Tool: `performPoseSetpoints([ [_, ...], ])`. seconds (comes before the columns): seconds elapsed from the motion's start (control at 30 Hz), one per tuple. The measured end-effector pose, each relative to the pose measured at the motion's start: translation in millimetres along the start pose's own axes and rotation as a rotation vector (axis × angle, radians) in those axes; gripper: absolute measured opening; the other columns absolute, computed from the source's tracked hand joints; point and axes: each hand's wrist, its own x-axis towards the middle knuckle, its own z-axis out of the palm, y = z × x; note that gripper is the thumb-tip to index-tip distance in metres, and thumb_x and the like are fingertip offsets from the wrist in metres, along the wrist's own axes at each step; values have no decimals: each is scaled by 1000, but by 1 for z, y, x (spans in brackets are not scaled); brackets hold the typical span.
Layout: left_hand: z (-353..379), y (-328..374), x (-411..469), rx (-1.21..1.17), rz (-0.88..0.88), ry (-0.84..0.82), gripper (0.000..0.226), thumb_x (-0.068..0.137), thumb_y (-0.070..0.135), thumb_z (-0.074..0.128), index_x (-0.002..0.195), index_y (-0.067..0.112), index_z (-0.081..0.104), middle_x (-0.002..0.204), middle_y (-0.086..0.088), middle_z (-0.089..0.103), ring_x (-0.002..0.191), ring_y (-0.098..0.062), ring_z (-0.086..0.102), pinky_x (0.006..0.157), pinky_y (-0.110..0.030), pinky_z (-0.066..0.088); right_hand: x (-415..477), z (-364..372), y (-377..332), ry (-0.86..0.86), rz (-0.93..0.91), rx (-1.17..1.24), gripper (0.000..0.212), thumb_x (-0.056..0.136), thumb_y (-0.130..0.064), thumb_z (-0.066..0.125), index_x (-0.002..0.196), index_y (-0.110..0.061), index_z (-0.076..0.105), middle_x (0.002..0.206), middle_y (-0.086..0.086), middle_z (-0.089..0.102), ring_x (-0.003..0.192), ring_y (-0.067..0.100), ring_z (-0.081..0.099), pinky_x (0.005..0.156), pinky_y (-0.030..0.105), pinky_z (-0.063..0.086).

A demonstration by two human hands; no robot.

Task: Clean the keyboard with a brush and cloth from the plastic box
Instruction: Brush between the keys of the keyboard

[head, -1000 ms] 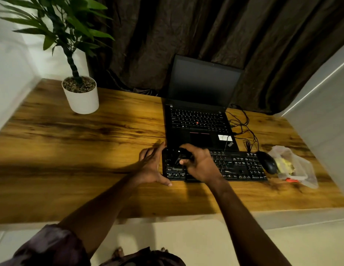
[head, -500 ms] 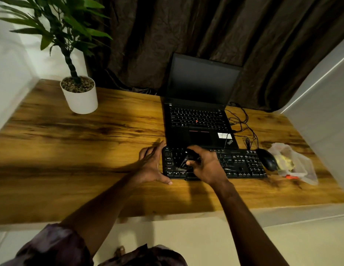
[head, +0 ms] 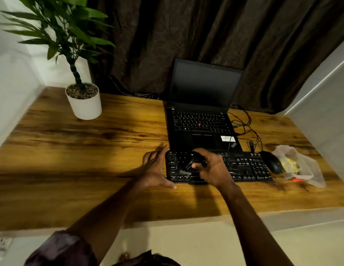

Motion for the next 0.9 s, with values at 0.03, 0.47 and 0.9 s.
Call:
performPoseSetpoints([
  [0.03,0,1,0,3,-1,3,153,36,67,86,153,42,-8,158,3,19,145,-25,9,117,-32,9,-1,-2,2,9,14,-1,48,85,-8,77,129,-22,64,108,6,73,96,14,69,92,32,58],
  [0.47,-5,9,-5,17,23,0,151,45,58,90,157,31,-8,158,1,18,141,-20,8,118,-32,9,6,17,-22,-64,-81,31,45,86,-3,71,123,-27,63,107,-1,73,100,13,69,92,32,57],
  [0.9,0,4,-1,-5,-6,-28,152,43,60,88,154,40,-14,160,9,12,144,-25,3,120,-36,12,4,23,-12,-38,-49,97,45,86,-12,75,126,-27,62,110,-1,73,103,9,69,91,33,58],
])
